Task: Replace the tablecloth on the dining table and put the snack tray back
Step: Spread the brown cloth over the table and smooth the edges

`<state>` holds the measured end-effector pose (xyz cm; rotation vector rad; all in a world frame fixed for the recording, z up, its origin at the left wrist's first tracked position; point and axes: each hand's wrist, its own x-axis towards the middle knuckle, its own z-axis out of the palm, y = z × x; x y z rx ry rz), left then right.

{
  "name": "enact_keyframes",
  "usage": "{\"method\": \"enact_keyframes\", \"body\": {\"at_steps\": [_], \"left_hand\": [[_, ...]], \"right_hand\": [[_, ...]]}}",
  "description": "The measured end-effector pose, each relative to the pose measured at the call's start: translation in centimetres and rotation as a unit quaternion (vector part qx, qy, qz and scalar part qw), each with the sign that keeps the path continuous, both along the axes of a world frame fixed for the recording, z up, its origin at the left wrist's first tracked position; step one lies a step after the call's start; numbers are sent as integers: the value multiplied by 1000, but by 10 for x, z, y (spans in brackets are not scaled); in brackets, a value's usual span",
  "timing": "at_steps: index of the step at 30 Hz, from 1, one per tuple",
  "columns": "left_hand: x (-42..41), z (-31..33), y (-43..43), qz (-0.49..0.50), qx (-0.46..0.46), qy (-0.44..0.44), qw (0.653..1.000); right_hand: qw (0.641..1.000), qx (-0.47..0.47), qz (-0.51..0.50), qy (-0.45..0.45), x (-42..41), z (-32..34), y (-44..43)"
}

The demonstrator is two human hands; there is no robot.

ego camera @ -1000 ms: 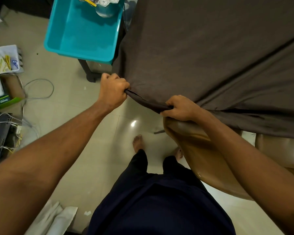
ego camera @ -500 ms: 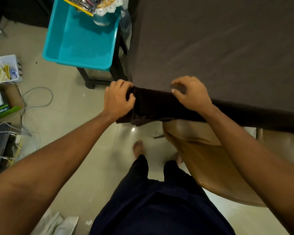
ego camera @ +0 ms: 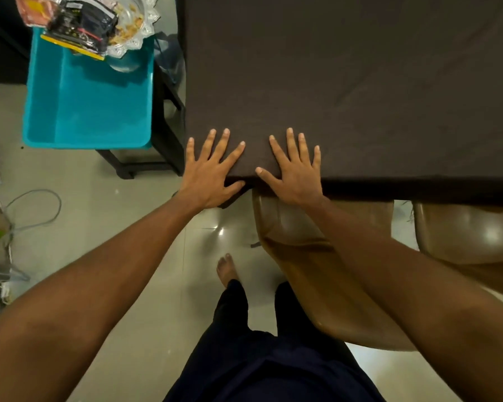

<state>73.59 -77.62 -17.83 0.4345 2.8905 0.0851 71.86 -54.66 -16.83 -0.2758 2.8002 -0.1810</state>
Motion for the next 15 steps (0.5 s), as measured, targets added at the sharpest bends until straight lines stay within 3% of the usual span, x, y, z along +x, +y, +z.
{"method": "enact_keyframes", "body": {"at_steps": [7,11,15], "left_hand": [[12,10,8,52,-16,-38,998],[-4,33,40,95,51,9,994],[-49,40,144,75,64,27,995]], "right_hand": [[997,-80,22,-3,11,10,35],[997,-74,-11,18,-28,14,84],[999,-44,0,12,-73,9,167]]}}
